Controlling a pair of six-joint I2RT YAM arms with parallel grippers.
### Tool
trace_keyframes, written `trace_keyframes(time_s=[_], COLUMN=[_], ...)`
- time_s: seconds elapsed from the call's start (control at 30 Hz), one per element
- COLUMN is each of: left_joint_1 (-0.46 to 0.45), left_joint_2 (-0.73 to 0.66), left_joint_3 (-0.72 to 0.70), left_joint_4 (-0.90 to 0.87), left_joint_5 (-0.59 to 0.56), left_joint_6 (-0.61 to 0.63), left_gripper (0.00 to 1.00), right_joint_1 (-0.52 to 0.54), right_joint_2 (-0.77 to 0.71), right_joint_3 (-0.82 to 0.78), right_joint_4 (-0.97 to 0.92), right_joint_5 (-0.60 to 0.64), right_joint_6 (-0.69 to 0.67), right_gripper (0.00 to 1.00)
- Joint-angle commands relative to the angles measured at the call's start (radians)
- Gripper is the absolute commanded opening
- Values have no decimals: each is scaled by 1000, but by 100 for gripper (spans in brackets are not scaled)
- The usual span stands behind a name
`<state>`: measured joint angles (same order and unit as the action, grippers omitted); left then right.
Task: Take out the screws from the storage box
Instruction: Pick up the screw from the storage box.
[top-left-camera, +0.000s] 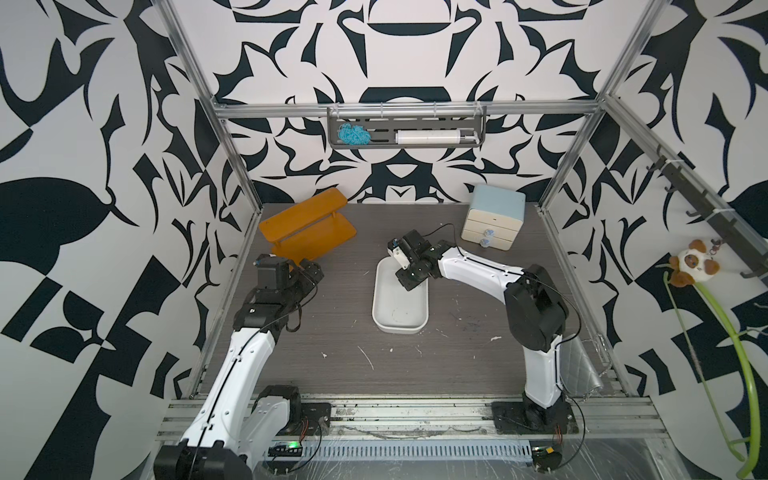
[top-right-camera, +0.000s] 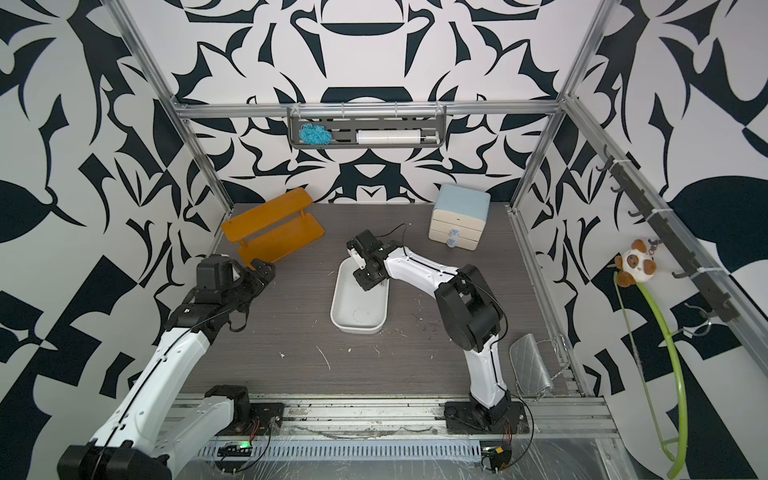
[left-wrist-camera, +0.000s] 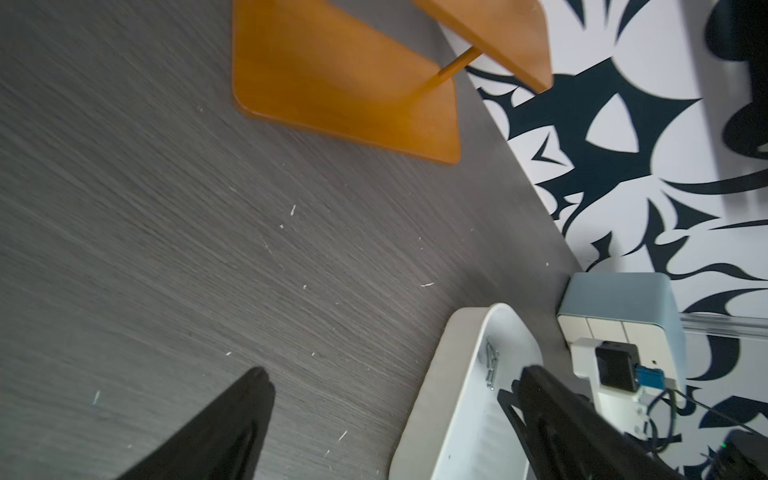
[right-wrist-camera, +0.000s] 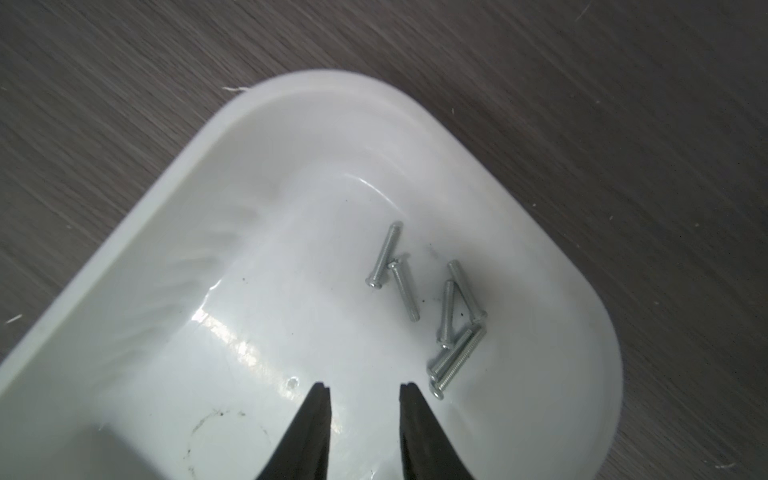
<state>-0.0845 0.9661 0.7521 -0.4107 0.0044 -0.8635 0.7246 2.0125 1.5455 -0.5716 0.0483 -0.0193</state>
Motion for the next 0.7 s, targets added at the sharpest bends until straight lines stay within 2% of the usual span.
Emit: trace_keyframes(time_s=[0.0, 0.23, 0.67], left_joint_1=[1, 1, 2], left_joint_2=[31, 79, 60], left_joint_3=[37, 39, 36], left_joint_4=[-32, -9, -8], left_joint_5=[13, 65, 64], left_joint_6=[15, 18, 21], left_gripper=[99, 99, 99], right_joint_1=[-14, -43, -77], right_joint_2=[-8, 71, 161], right_joint_3=[44, 83, 142], right_joint_4=[-10, -3, -3], right_joint_5=[4, -26, -90], right_joint_6=[-3, -2, -9], right_gripper=[31, 27, 24])
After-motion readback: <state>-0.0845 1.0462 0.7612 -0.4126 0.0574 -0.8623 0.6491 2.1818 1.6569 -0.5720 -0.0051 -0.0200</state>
